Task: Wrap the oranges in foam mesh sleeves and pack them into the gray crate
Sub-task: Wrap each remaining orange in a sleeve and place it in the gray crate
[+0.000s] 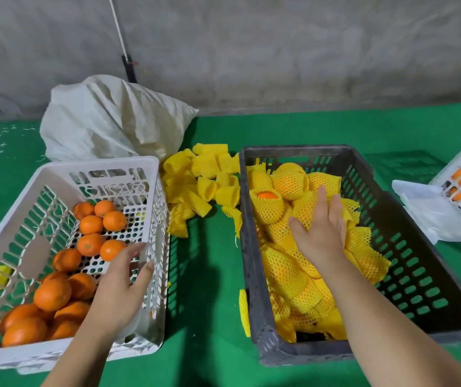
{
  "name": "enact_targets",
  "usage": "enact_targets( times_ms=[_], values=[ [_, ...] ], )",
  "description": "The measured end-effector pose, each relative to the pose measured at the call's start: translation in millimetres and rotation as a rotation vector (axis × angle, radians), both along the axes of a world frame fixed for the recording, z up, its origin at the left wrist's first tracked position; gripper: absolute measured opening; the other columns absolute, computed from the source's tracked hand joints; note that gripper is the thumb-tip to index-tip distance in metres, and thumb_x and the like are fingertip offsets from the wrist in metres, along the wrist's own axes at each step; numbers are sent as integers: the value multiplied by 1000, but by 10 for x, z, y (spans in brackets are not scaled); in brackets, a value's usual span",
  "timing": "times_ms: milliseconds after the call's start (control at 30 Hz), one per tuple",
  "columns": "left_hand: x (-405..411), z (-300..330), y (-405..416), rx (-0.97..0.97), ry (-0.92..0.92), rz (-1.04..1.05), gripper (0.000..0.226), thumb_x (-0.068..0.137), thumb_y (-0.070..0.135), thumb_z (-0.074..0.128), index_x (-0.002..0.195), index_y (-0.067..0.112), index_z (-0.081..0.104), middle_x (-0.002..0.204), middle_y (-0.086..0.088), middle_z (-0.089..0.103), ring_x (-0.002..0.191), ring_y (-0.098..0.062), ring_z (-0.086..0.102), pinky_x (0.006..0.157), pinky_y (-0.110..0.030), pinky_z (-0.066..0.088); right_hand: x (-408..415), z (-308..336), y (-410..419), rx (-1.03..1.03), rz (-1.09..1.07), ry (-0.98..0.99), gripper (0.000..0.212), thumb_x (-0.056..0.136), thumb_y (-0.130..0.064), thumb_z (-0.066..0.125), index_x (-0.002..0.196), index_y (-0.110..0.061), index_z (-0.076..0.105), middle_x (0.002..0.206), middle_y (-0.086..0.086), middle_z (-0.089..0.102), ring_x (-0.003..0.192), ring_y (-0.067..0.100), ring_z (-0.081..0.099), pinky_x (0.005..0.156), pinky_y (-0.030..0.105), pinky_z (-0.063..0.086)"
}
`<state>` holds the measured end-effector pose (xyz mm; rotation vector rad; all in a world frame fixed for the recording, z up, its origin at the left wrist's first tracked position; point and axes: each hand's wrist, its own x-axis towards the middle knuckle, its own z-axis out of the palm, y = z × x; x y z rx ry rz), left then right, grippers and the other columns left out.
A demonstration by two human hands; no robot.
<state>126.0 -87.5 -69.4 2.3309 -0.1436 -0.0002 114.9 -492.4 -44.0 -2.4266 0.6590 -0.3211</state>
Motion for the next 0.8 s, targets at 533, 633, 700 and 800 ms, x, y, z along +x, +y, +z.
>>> enact_targets(
  times_ms=[533,633,700,800],
  values=[
    [243,105,430,131,73,-177,38,110,20,52,148,22,55,149,3,59,134,-13,54,114,-35,45,673,-58,2051,-570,1030,845,79,97,-55,52,163,-33,15,168,8,-23,156,37,-10,124,52,7],
    [531,9,614,451,189,-272,50,108,33,55,156,26,45,164,-5,42,147,-30,40,120,-46,36,923,-279,2202,-585,1000,941,77,99,-49,52,164,-32,14,167,12,-25,156,39,-10,125,51,8],
    [717,-92,673,618,258,-295,60,108,36,53,163,28,32,172,-7,23,153,-36,26,125,-50,26,1087,-353,2282,-614,959,945,75,102,-46,51,164,-32,12,166,13,-28,156,39,-10,126,51,8],
    [997,-257,748,695,380,-254,79,105,26,54,169,31,7,175,-11,-10,160,-42,2,130,-53,11,1311,-455,2400,-688,897,963,74,105,-45,48,164,-31,7,165,16,-29,156,38,-11,127,51,9]
  ],
)
